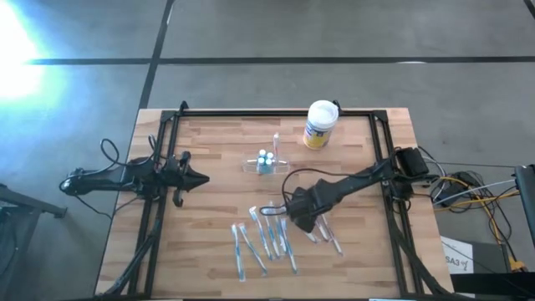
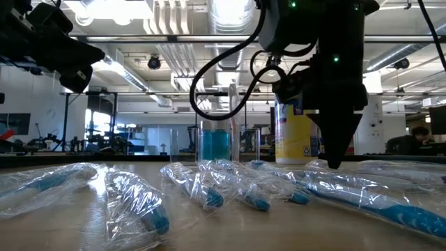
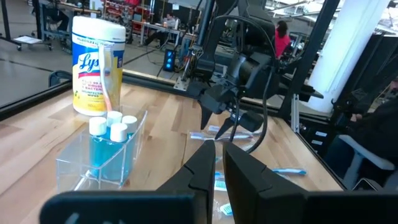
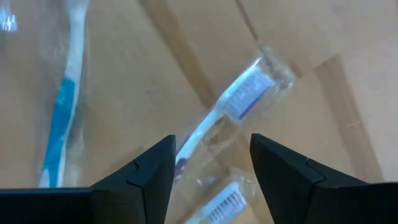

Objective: Pick & Place toothbrushing station
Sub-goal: Put the left purple toothbrush into the transparent organizer

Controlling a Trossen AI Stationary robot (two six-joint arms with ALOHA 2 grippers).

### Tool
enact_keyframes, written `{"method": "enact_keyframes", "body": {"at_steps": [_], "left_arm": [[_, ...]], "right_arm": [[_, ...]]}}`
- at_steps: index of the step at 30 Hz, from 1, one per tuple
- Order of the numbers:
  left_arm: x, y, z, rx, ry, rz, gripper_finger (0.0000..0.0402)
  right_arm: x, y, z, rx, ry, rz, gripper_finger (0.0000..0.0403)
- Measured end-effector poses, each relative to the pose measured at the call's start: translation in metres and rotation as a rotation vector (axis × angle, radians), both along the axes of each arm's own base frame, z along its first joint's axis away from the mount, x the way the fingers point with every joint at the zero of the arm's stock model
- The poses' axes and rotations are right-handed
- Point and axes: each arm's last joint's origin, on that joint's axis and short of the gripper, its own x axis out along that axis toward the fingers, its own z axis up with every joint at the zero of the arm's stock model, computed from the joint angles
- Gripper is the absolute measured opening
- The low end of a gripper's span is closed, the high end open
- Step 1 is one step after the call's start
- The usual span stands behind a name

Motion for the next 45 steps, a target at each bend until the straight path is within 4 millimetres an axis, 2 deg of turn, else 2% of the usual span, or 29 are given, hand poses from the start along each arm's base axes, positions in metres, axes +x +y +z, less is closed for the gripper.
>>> {"method": "enact_keyframes", "body": {"at_steps": [5, 9, 16, 19, 23, 27, 37, 41, 45], "left_arm": [[0.000, 0.000, 0.000, 0.000, 0.001, 0.000, 0.0036], [0.000, 0.000, 0.000, -0.001, 0.001, 0.000, 0.0036], [0.000, 0.000, -0.001, -0.004, 0.006, -0.005, 0.0037], [0.000, 0.000, -0.001, -0.005, 0.010, -0.007, 0.0035], [0.000, 0.000, -0.002, -0.004, 0.016, -0.007, 0.0037], [0.000, 0.000, -0.002, -0.004, 0.016, -0.007, 0.0041], [0.000, 0.000, -0.002, -0.004, 0.022, -0.007, 0.0037], [0.000, 0.000, -0.002, -0.003, 0.024, -0.008, 0.0041], [0.000, 0.000, -0.002, -0.003, 0.024, -0.009, 0.0040]], "right_arm": [[0.001, -0.001, 0.002, 0.019, -0.008, 0.012, 0.0203], [0.002, -0.006, 0.002, 0.039, -0.014, -0.060, 0.0203], [0.006, -0.016, -0.017, 0.046, 0.047, -0.137, 0.0203], [0.008, -0.017, -0.029, 0.075, 0.086, -0.109, 0.0203], [0.011, -0.017, -0.033, 0.074, 0.103, -0.050, 0.0198], [0.011, -0.016, -0.025, 0.083, 0.070, -0.022, 0.0160], [0.012, -0.019, 0.006, 0.033, -0.085, 0.015, 0.0018], [0.013, -0.018, 0.010, 0.031, -0.110, 0.059, 0.0010], [0.011, -0.019, 0.026, -0.010, -0.168, 0.079, 0.0008]]}}
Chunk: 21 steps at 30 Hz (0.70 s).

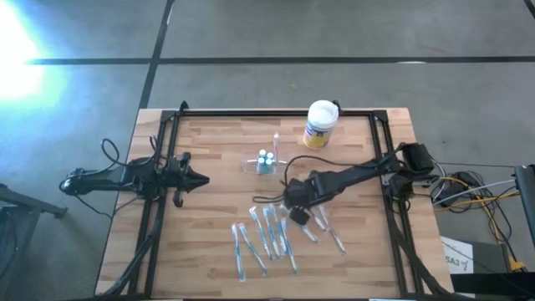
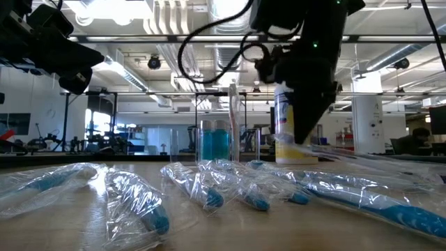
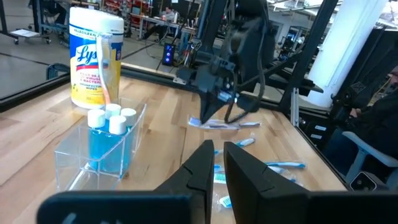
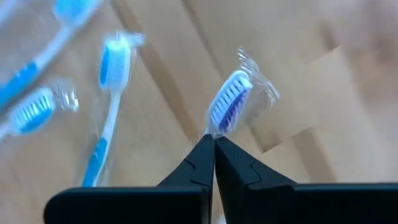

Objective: Pick & Place toothbrushing station
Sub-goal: Put the left purple toothbrush into the transparent organizer

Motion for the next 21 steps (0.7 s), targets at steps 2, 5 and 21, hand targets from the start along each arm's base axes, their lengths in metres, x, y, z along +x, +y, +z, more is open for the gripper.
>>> {"method": "enact_keyframes", "body": {"at_steps": [2, 5, 21], "left_arm": [[0.000, 0.000, 0.000, 0.000, 0.000, 0.000, 0.0038], [0.000, 0.000, 0.000, 0.000, 0.000, 0.000, 0.0036], [0.000, 0.000, -0.001, 0.007, 0.009, -0.002, 0.0042]], "right_arm": [[-0.003, 0.001, 0.012, -0.047, -0.051, 0.009, 0.0008], [-0.008, 0.006, 0.039, -0.083, -0.165, 0.068, 0.0008], [-0.059, -0.015, 0.093, -0.338, -0.932, 0.311, 0.0008]]}}
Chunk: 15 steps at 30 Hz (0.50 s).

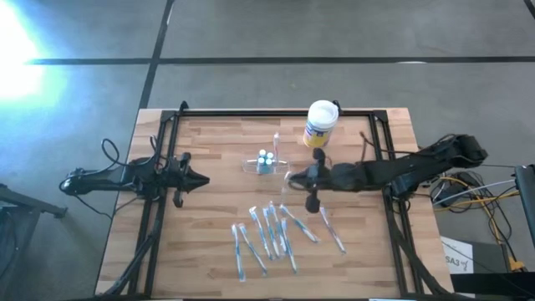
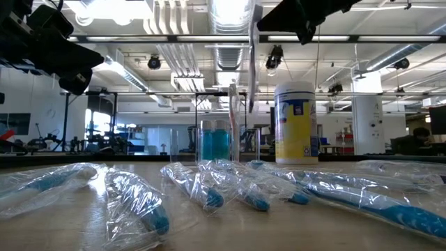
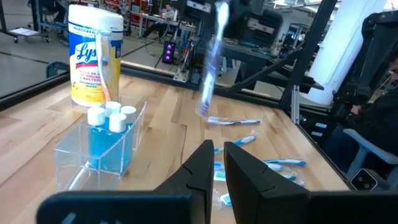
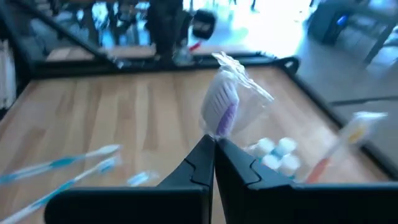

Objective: Pick & Place toothbrushing station
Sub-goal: Put the left purple toothbrush into the transparent organizer

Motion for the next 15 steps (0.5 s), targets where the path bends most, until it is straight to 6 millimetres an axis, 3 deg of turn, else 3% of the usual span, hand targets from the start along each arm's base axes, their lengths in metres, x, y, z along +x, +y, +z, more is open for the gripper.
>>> {"method": "enact_keyframes", "body": {"at_steps": [6, 15], "left_arm": [[0.000, 0.000, 0.000, 0.006, 0.000, 0.002, 0.0042], [0.000, 0.000, 0.000, 0.008, 0.000, 0.003, 0.0036]], "right_arm": [[-0.007, -0.023, 0.008, -0.067, -0.078, -0.101, 0.0008], [0.014, -0.055, 0.001, -0.135, -0.129, -0.194, 0.0008]]}}
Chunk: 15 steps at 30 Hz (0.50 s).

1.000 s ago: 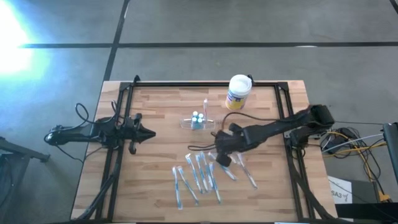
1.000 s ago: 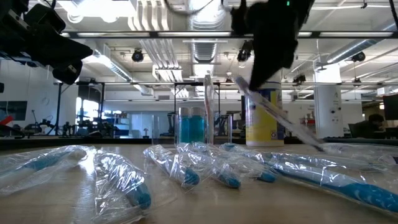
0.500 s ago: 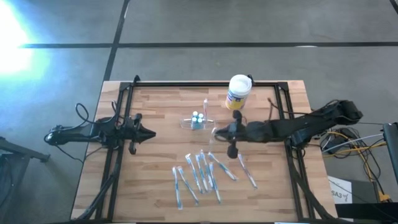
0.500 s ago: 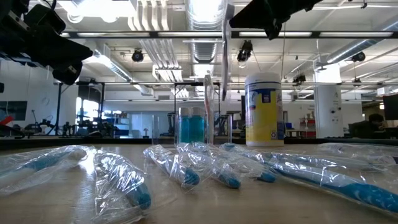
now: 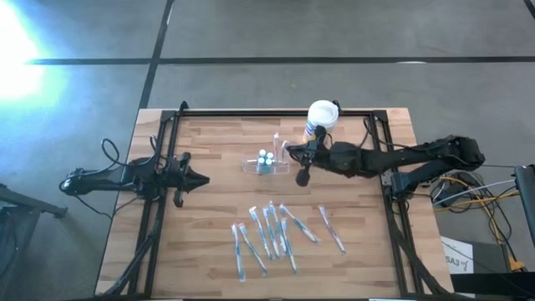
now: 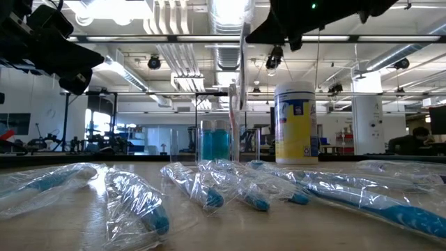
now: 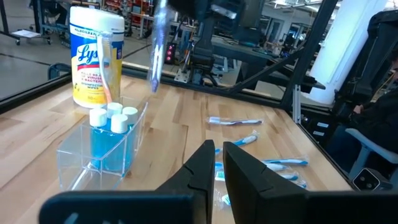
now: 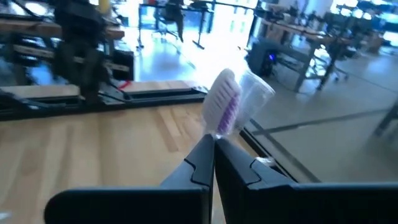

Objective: Pick & Place toothbrushing station
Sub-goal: Put the left purple toothbrush into the transparent organizer

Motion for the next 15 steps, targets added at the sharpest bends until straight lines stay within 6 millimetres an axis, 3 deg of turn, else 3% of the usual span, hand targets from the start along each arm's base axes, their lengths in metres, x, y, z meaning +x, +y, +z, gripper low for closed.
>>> {"method": "enact_keyframes", "body": {"at_steps": [15], "left_arm": [[0.000, 0.000, -0.002, 0.001, 0.018, 0.000, 0.0035]], "right_arm": [[0.026, -0.028, -0.037, 0.028, 0.047, -0.094, 0.0008]]}}
